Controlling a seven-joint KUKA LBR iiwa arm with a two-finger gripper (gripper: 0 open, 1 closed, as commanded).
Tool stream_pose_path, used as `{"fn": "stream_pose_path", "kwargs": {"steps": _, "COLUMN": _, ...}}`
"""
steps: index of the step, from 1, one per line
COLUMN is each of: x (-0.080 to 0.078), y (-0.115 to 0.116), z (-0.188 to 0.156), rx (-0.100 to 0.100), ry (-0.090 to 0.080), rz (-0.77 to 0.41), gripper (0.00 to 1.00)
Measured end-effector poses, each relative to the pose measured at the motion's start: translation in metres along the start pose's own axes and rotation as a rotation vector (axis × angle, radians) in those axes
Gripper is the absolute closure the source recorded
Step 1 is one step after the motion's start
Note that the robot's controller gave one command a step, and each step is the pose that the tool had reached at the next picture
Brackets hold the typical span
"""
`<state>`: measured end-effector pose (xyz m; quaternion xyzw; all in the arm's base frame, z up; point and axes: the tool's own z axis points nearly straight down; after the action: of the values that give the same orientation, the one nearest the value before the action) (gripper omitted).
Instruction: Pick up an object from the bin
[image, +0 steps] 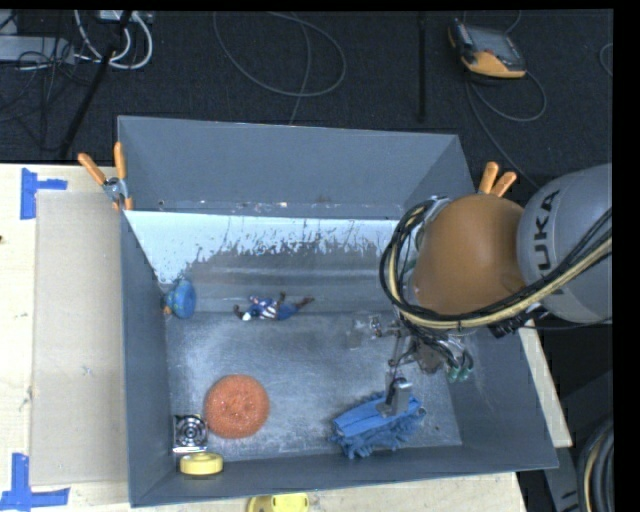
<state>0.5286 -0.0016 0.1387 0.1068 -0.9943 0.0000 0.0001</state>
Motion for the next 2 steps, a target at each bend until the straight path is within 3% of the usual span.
{"fn": "stream_pose_path", "kwargs": {"steps": 1, "x": 0.015, "y": -0.017, "z": 0.039, "rx": 0.001, "ry": -0.001, "rz": -0.036, "gripper": 0.0}}
{"fn": "stream_pose_path", "kwargs": {"steps": 2, "x": 0.057, "y": -0.022, "z": 0.069, "rx": 0.0, "ry": 0.0, "rz": 0.043, "gripper": 1.0}}
